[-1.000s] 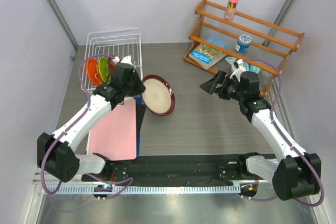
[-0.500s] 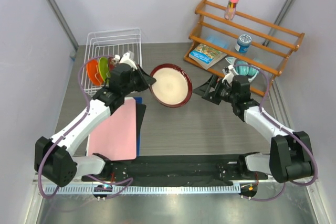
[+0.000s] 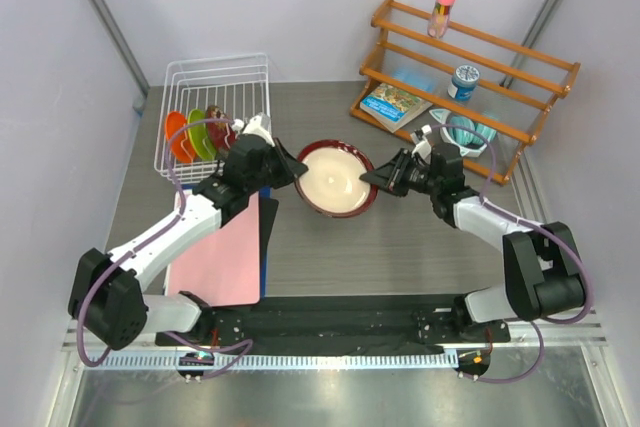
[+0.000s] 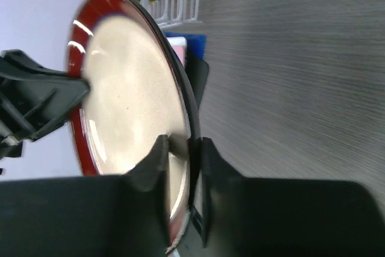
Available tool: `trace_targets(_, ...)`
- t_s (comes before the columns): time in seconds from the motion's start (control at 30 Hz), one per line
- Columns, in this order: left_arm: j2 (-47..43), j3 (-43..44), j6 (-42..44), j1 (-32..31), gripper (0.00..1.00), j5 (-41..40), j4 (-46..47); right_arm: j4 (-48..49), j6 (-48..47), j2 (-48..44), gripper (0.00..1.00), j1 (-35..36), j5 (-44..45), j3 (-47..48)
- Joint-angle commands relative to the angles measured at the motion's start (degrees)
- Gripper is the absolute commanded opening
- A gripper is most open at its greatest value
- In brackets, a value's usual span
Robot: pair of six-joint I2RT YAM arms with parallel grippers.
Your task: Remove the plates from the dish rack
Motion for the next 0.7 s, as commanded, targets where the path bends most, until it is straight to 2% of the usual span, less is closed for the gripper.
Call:
trace_targets(0.0, -1.3, 2.3, -2.6, -0.8, 0.0, 1.5, 13.1, 6.4, 1.3, -0.7, 0.01, 1.0, -2.4, -0.1)
trace_targets(0.1, -1.8, 2.3, -0.8, -0.9, 0.0, 0.9, 12.3, 4.6, 0.5, -3.3, 0.01, 1.0, 0.0, -0.2)
trace_targets(0.13, -2.0, 2.4, -0.1, -0.9, 0.07, 0.4, 10.2, 3.1, -0.6, -4.3, 0.01, 1.0, 1.6, -0.1)
trace_targets(0.2, -2.6, 2.3, 1.0, -0.9, 0.3, -1.4, 8.1, -2.5, -2.2, -7.5, 0.01, 0.9, 4.6, 0.6)
trace_targets(0.23, -3.3, 2.1, 2.6, -0.9, 0.4, -4.5, 5.8, -5.0, -4.2, -8.6, 0.01, 0.7, 9.1, 0.9)
trace_targets(0.27, -3.8, 1.8, 3.3, -0.9, 0.43, -6.0, 4.1, -9.4, -5.2, -9.8, 0.01, 0.3, 11.0, 1.3)
trace_targets(0.3, -4.3, 1.7, 4.3, -0.9, 0.56, -7.7, 2.6, -11.4, -5.9, -11.9, 0.01, -0.3, 13.3, 1.5)
trace_targets(0.33, -4.9, 1.6, 5.6, -0.9, 0.61, -12.1, -0.1, -13.0, -6.4, -13.1, 0.01, -1.1, 16.1, 1.5)
trace_targets(0.37, -6.5, 1.0, 6.3, -0.9, 0.65, -14.1, -1.3, -15.1, -7.2, -13.9, 0.01, -3.2, 16.8, 1.3)
trace_targets(0.47, -10.1, -1.0, 9.6, -0.9, 0.66, -20.3, -3.5, -17.8, -8.9, -15.2, 0.01, -6.4, 16.2, 0.6)
trace_targets(0.5, -11.1, -1.5, 10.1, -0.9, 0.7, -21.7, -3.6, -18.0, -9.4, -15.0, 0.01, -8.1, 16.2, 0.1)
trace_targets(0.67, -14.4, -2.7, 12.8, -0.9, 0.77, -29.8, -6.1, -17.9, -11.3, -10.4, 0.01, -10.1, 14.8, -0.9)
